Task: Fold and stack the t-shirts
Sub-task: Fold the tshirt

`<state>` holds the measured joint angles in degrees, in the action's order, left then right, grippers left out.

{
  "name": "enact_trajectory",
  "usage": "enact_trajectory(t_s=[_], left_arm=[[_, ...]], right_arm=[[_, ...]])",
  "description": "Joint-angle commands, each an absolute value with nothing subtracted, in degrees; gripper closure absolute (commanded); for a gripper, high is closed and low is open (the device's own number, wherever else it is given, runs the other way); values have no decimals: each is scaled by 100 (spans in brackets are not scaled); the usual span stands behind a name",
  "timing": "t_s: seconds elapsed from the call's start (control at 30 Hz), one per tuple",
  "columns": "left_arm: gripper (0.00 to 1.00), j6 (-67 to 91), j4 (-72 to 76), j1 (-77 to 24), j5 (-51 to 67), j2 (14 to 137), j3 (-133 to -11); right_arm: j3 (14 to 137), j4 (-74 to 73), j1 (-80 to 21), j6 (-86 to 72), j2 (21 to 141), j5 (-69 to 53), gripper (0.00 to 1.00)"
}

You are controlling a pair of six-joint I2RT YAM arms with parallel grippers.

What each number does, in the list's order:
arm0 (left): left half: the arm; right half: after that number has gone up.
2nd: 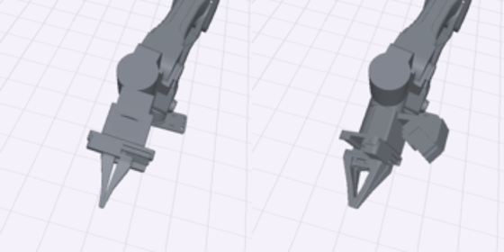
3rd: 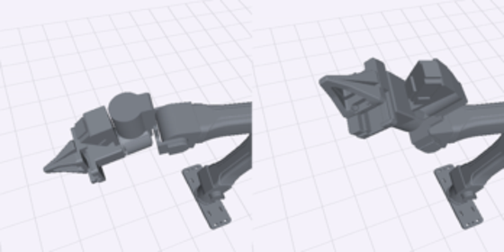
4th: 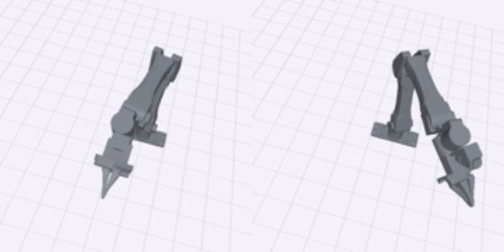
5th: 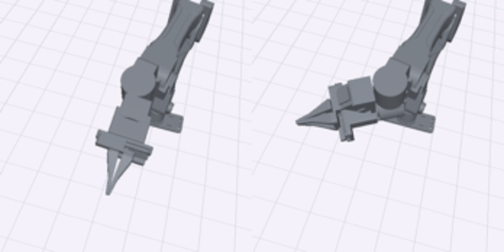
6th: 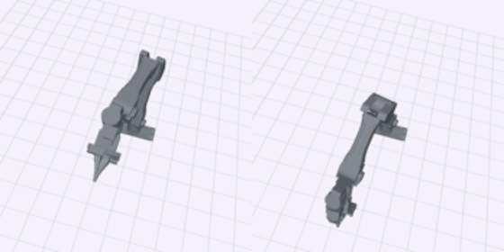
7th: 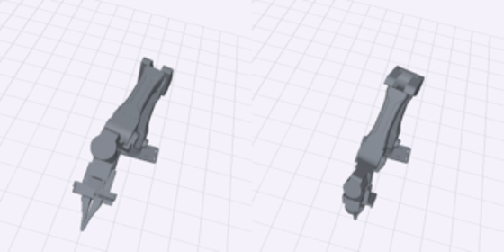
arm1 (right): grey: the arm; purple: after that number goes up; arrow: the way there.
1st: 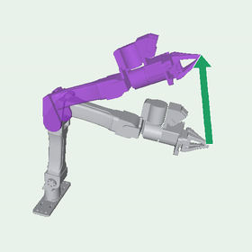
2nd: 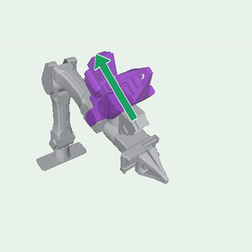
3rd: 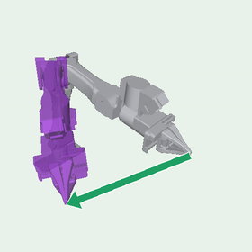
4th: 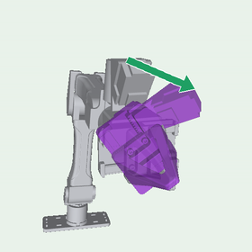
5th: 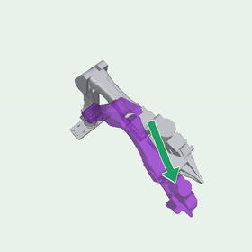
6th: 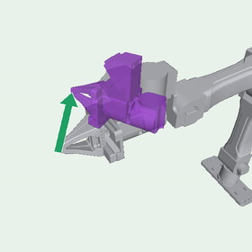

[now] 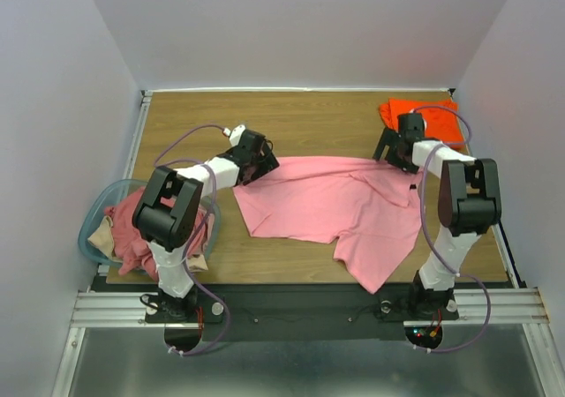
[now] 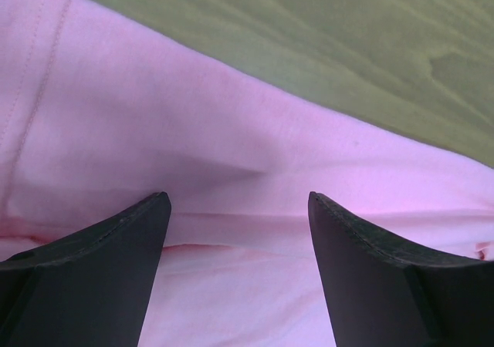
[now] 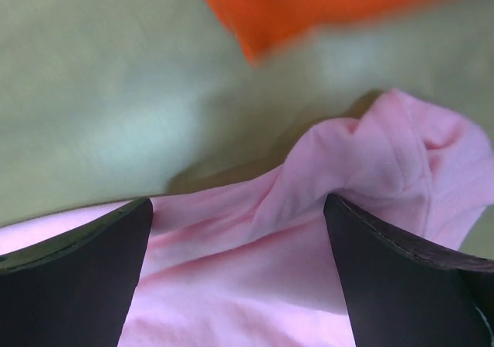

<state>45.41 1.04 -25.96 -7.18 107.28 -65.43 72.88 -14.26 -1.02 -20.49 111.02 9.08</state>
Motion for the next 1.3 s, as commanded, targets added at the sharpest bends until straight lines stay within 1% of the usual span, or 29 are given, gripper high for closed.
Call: enact_trajectory(t_s=[0.0, 0.07, 0.1, 0.2, 0.27, 0.37, 0.4, 0.5, 0.53, 0.67, 0.87, 0.97, 1.1, 1.13, 1.23, 1.27], left_arm=[[15, 4799, -615, -2698, -844, 10284, -5653], [15, 4869, -633, -2724, -861, 9969, -5283], [15, 4887, -633, -2742, -879, 9854, -5091], [15, 4869, -703, -2751, -1028, 9589, -5010], [14, 4825, -729, -2733, -1291, 9597, -5220], [14, 4580, -765, -2567, -1388, 10009, -5957], [14, 4509, -791, -2506, -1363, 10333, -6394], [14, 4377, -835, -2198, -1258, 10880, -7002], [14, 4351, -844, -2119, -1161, 10968, -7101], [14, 4210, -818, -1986, -1072, 11180, -7435], [14, 3850, -782, -2013, -1002, 10830, -7567], [14, 3736, -896, -2118, -1151, 10460, -7515], [14, 3779, -1317, -2495, -1546, 9539, -7304], [14, 3840, -1423, -2583, -1730, 9388, -7112], [14, 4147, -1801, -3075, -2003, 8773, -6681], [14, 4366, -1950, -3207, -2108, 8519, -6332]], right_arm=[[6383, -2013, -26, -2486, 10364, 1055, 0], [5864, -2004, -26, -2593, 9917, 976, 0], [5749, -1995, -35, -2619, 9792, 1019, 0], [5669, -1995, -26, -2602, 9536, 1212, 0], [5844, -1986, -26, -2496, 9615, 1257, 0], [6371, -1934, -26, -2347, 10062, 1265, 0], [6685, -1864, -26, -2294, 10333, 1327, 0], [7240, -1828, -26, -2127, 10783, 1441, 0], [7381, -1802, -18, -2101, 11037, 1450, 0], [7838, -1793, -26, -2065, 11442, 1380, 0], [8366, -1802, -26, -1899, 11470, 1371, 0], [8394, -1802, -26, -1837, 11163, 1126, 0], [8078, -1819, -26, -1916, 10390, 765, 0], [7834, -1837, -26, -1942, 9980, 756, 0], [7305, -1924, -26, -2196, 9293, 721, 0], [6834, -1942, -26, -2345, 8812, 695, 0]])
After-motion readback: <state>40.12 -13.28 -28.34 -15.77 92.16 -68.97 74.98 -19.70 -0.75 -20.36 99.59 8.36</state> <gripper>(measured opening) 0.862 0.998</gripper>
